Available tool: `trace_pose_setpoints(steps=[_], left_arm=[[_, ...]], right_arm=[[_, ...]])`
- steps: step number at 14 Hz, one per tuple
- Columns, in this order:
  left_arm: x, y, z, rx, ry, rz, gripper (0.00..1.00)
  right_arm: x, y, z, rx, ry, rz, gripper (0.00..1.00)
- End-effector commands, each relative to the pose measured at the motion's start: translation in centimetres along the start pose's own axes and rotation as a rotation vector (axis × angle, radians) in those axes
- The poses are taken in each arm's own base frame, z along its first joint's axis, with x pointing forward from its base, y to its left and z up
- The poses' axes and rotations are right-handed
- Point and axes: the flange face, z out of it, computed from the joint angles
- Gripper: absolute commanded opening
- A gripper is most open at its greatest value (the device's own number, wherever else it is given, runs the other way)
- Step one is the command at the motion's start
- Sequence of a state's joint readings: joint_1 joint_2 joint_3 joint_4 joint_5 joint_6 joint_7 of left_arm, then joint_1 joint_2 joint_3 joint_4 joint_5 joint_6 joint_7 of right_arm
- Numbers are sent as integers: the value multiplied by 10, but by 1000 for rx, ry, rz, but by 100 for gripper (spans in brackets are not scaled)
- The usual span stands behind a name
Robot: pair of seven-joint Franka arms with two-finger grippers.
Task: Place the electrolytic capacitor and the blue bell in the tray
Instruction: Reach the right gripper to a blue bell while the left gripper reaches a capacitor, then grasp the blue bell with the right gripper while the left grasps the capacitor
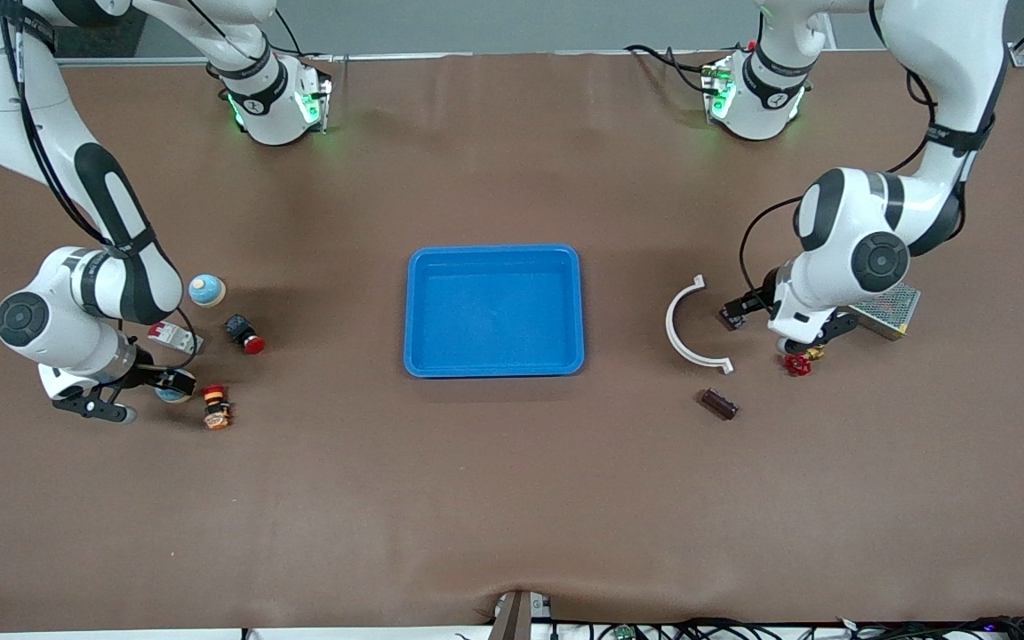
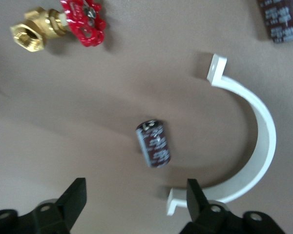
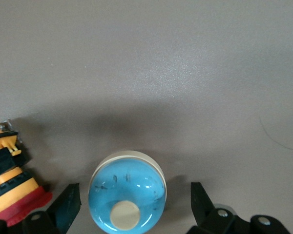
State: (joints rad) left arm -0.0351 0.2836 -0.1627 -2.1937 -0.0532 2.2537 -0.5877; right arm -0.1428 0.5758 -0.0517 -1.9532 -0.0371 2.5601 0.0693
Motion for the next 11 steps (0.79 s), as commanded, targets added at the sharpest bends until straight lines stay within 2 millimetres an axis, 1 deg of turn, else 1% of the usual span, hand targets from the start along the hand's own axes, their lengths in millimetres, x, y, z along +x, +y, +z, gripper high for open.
trace_pose_setpoints(steps=[1,2,3,4,6,7,8,9,10,11], left_arm=[[2,10,23,-24,10,-59,81],[2,12,30,-23,10,-62,80],[2,12,33,-23,12,-60,78],[3,12,37,-21,10,-60,77],[5,10,46,-16,2,-62,74],[5,10,50,-17,2,-61,72],[5,10,52,-16,1,-63,68],[5,10,54,-15,-2,-63,58],[5,10,56,-13,-5,-62,46],[6,9,57,-11,-6,-61,35]], right_arm=[[0,0,0,1,-5,-13,43],[1,0,0,2,-4,-10,16],[1,-1,-1,2,-2,-12,2],[1,-2,-1,3,-2,-14,0],[0,-5,-4,2,-17,-19,0],[2,-9,-11,2,-35,-22,0],[7,-16,-27,6,-55,-21,0],[10,-22,-42,8,-87,-7,0],[14,-31,-62,10,-107,24,0],[16,-43,-79,14,-125,81,0]])
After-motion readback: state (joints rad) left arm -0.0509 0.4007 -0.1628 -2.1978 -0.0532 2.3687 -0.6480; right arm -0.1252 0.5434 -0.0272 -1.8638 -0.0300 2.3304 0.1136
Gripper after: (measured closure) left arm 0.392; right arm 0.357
